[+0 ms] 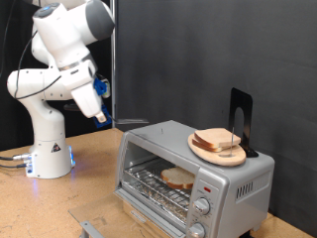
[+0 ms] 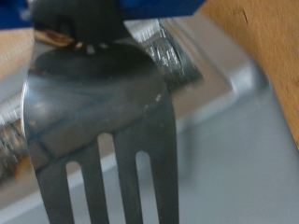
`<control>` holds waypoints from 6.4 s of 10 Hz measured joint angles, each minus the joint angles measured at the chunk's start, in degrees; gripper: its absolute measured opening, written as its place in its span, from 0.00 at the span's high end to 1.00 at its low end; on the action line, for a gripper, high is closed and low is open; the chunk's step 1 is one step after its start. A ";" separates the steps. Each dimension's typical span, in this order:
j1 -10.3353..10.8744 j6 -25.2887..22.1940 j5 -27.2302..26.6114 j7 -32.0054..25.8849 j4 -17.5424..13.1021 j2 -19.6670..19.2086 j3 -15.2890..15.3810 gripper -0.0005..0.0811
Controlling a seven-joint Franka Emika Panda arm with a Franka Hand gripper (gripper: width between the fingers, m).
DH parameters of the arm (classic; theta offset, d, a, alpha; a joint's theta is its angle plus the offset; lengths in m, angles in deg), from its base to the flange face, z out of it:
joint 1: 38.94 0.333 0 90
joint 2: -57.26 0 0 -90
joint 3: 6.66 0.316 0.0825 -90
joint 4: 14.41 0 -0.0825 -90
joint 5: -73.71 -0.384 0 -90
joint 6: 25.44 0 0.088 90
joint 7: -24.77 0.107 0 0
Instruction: Make a piece of toast with the oven
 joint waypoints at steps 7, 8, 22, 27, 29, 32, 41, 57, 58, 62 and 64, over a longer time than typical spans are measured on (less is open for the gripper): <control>4.79 8.54 -11.63 12.81 0.22 3.33 12.25 0.41; 4.85 9.93 -12.04 13.43 0.22 2.88 14.18 0.41; 4.75 20.98 -15.62 15.10 -0.80 -5.44 23.58 0.03; 4.69 13.83 -16.10 13.53 -2.03 -2.57 18.05 0.00; 4.81 14.22 -17.66 12.36 -1.64 -2.58 18.03 0.00; 4.90 8.21 -20.39 6.81 1.94 1.99 10.62 0.00; 1.25 -4.44 -13.68 0.66 7.50 12.33 -5.69 0.00; -8.78 -2.08 -8.95 -2.00 -1.35 -17.39 -15.89 0.00; -8.77 -0.66 -8.96 -2.31 -1.33 -17.54 -15.69 0.00; -10.63 -19.09 -6.20 0.38 -4.69 -20.93 -20.19 0.00; -12.84 -22.23 -3.47 0.48 -7.29 -25.57 -22.95 0.00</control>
